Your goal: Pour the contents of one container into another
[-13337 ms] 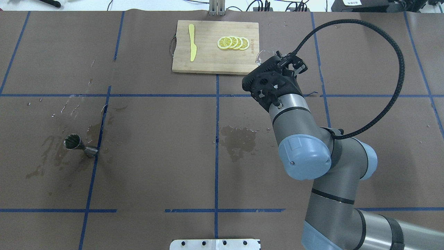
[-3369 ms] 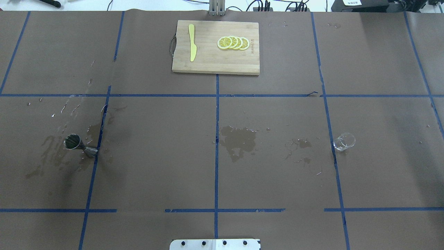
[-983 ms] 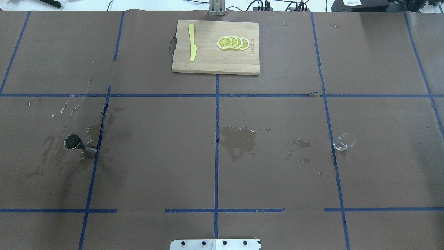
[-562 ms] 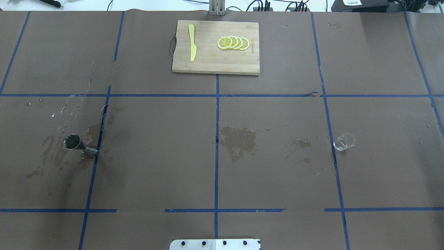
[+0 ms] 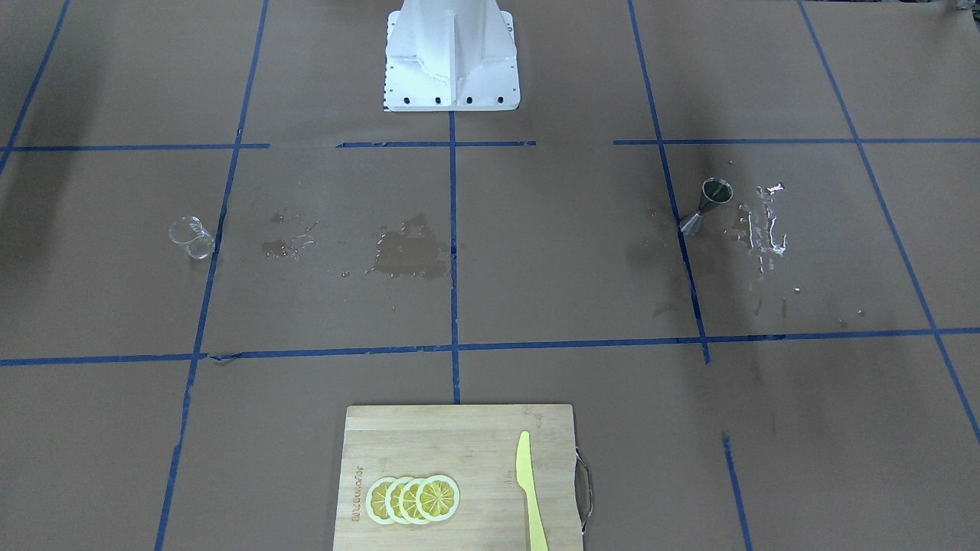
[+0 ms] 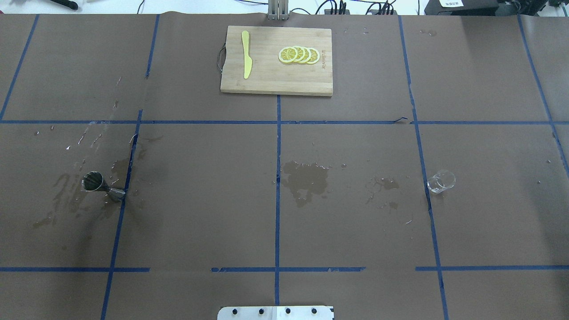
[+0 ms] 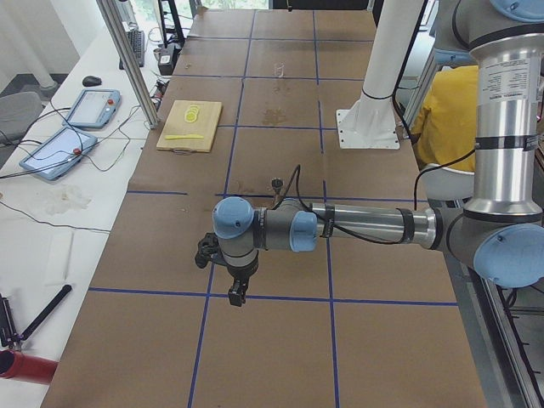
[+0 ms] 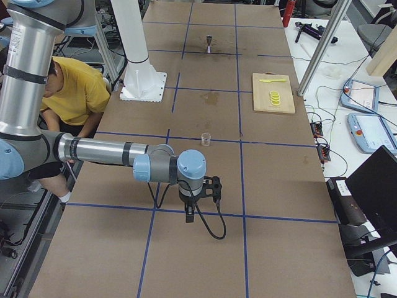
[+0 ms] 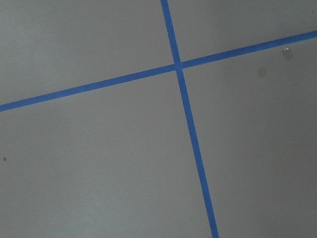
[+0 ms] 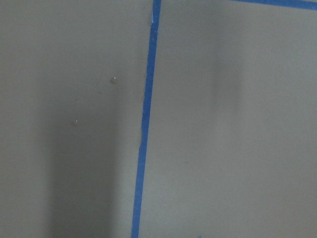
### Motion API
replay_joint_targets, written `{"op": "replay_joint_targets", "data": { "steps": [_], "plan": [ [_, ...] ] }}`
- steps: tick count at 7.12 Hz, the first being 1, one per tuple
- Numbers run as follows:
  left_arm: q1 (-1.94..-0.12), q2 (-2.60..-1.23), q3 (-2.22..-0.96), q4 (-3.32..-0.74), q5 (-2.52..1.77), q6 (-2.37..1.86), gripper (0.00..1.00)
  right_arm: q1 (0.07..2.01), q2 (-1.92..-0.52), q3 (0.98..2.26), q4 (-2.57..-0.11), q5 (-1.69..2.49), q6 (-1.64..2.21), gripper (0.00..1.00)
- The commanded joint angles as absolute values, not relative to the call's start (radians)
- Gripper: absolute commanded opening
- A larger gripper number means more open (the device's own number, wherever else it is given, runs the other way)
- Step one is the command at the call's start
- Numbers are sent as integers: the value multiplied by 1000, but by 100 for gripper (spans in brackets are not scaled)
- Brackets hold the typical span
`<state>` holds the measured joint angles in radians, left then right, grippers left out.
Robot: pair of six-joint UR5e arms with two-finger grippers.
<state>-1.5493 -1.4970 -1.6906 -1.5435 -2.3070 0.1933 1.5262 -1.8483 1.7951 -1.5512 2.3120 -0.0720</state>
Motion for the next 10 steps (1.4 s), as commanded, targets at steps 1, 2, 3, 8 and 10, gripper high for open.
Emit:
{"op": "replay_joint_targets", "data": {
  "steps": [1,2,3,8,10],
  "plan": [
    [-1549,-1499,-1692,-1545,-2309,193,100,1529,-1833,1804,-1586,2301,-77,100],
    [-1549,-1500,-1692,-1552,-2307,193,100,1531,-1835,1805,-1586,2304,-77,100],
    [-1549,-1500,-1690,-1560,-2307,193,100,1531,-1838,1805,-1585,2307,-84,100],
    [-1551,-1493,-1687,-1560,-2304,192,100,1529,-1838,1805,-1585,2306,-84,100],
    [-1551,-1486,-1687,-1559,-2306,192,100,1531,-1833,1807,-1585,2304,-84,100]
  ]
}}
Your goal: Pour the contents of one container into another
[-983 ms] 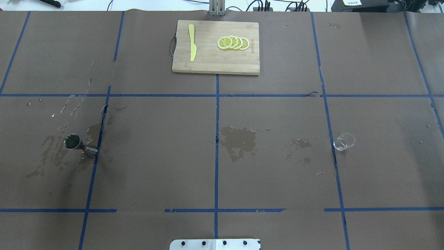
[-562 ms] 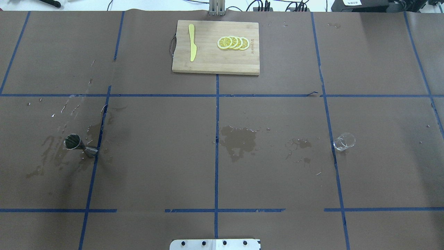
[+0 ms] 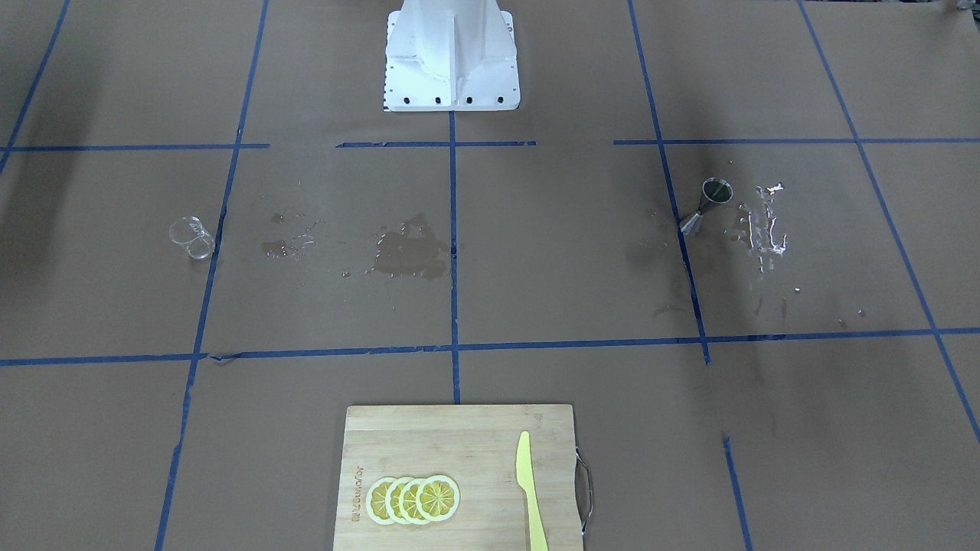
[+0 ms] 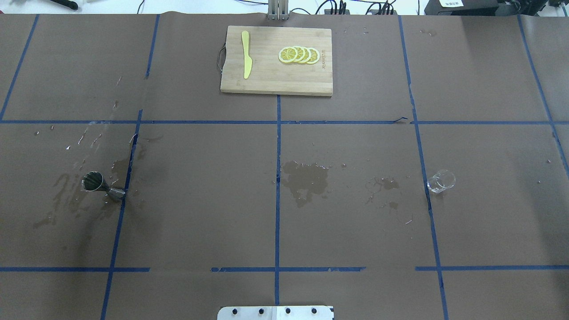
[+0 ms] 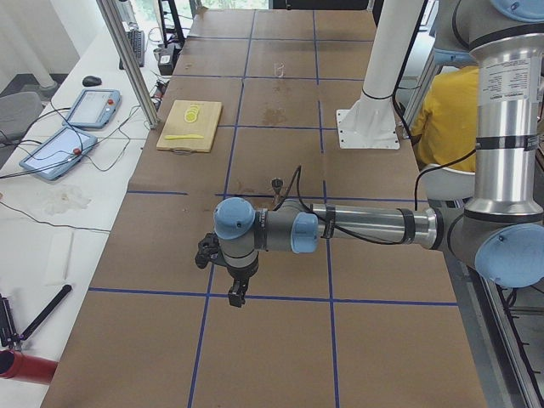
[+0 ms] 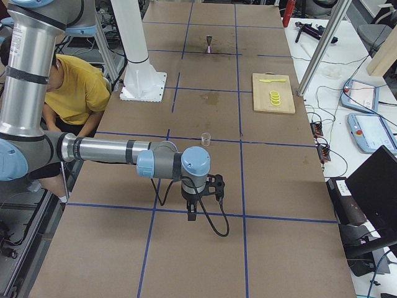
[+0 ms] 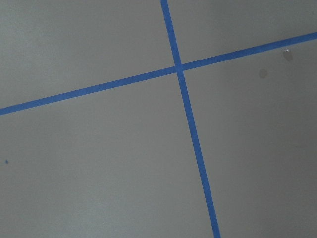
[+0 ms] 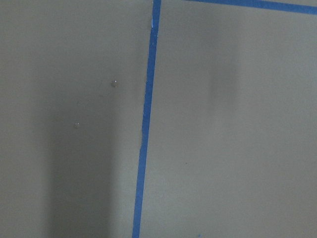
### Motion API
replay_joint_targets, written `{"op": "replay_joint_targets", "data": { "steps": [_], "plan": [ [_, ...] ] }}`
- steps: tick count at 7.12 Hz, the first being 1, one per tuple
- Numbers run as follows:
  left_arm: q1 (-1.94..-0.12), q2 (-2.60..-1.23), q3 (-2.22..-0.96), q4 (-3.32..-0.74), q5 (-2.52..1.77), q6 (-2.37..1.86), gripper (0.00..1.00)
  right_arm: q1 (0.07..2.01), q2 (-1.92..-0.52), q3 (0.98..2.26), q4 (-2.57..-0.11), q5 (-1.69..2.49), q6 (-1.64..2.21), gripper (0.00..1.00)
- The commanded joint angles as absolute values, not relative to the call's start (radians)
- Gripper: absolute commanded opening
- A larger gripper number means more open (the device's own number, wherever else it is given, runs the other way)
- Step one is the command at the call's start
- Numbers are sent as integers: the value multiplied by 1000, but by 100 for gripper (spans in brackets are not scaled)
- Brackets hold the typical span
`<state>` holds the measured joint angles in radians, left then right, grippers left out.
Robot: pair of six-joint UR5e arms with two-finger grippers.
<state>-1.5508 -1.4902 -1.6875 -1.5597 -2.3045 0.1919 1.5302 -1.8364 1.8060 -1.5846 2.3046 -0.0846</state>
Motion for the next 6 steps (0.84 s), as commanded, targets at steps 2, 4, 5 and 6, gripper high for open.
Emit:
{"op": "replay_joint_targets", "data": {
  "steps": [2,4,5,6],
  "plan": [
    [-1551,-1483,-1689,-1559,-2304,192,100,1529,-1832,1819,-1585,2304,-84,100],
    [-1551,-1483,-1686,-1560,-2304,192,100,1529,-1833,1821,-1585,2306,-86,100],
    [-1551,-1482,-1684,-1559,-2304,192,100,1529,-1833,1821,-1585,2306,-86,100],
    [-1551,-1483,-1683,-1559,-2304,192,100,1529,-1835,1824,-1585,2306,-87,100]
  ]
}}
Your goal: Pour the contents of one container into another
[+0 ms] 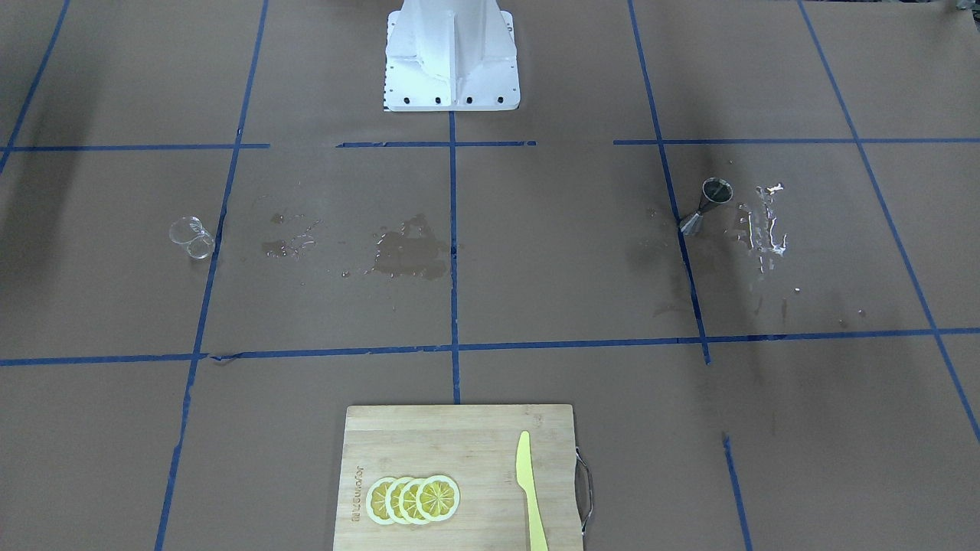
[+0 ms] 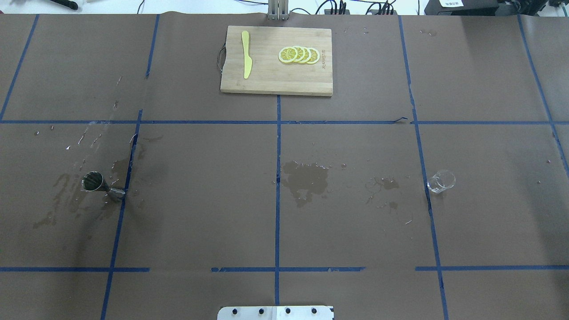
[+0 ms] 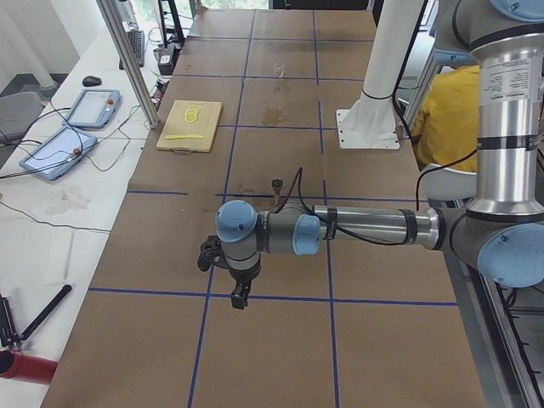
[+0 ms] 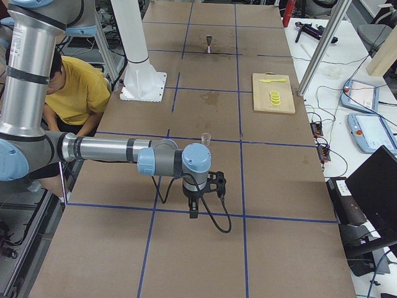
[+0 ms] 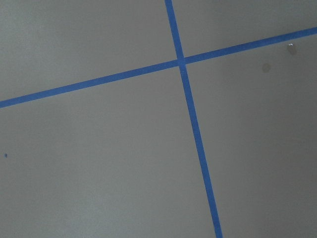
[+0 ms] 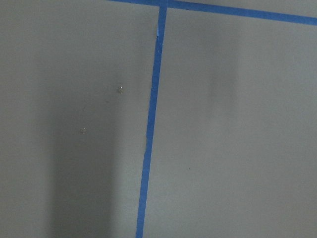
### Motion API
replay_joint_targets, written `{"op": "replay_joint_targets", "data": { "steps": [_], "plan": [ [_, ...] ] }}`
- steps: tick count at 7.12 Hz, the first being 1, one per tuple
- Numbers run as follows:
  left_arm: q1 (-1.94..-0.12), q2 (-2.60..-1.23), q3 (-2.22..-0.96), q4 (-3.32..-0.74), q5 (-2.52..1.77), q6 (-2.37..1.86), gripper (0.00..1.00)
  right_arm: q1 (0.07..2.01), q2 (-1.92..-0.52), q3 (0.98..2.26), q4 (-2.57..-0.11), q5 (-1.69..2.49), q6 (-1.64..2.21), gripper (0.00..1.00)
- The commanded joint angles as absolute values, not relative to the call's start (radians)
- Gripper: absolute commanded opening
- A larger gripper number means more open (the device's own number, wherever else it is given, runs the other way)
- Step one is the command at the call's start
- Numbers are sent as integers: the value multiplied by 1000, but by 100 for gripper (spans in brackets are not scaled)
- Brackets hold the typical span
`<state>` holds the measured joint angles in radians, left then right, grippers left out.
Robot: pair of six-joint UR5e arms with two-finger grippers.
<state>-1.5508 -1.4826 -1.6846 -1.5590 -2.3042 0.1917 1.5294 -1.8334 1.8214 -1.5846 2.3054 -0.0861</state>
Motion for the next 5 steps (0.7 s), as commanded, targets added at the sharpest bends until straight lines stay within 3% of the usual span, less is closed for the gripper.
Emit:
{"op": "replay_joint_targets", "data": {
  "steps": [1,5],
  "plan": [
    [-1549,-1483,-1680,-1559,-2304,192,100,1529,-1838,1825,-1585,2306,-87,100],
    [-1551,-1482,-1674,-1559,-2304,192,100,1531,-1838,1827,-1585,2306,-87,100]
  ]
}}
